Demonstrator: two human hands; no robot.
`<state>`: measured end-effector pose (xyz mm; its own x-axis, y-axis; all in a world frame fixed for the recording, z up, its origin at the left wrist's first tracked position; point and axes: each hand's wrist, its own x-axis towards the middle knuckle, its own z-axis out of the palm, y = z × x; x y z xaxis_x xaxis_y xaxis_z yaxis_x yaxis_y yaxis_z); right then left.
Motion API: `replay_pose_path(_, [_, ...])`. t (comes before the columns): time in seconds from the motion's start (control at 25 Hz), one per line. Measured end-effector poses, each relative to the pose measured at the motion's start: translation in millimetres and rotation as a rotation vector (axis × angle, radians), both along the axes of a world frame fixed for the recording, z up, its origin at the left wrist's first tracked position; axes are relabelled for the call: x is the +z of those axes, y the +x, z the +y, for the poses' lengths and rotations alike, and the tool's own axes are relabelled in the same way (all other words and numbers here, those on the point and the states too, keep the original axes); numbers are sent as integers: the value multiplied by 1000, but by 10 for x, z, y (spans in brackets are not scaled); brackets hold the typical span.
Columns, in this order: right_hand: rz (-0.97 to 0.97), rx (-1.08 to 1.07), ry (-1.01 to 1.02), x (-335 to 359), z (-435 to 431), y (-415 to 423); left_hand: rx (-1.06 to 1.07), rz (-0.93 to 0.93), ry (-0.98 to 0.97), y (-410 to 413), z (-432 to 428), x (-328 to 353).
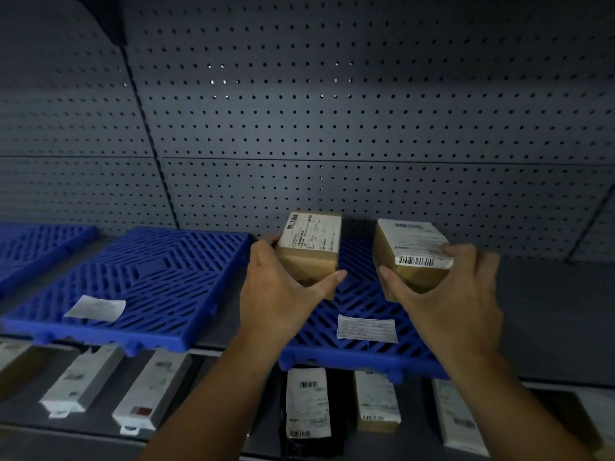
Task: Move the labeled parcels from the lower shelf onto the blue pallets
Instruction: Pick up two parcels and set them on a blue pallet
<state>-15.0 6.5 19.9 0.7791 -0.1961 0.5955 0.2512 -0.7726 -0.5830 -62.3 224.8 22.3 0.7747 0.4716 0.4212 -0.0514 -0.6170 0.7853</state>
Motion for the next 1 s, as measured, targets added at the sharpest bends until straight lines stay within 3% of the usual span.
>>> replay_pose_path(1.0, [-15, 61, -58, -244, 196, 139, 29, 48, 53, 93, -27, -212])
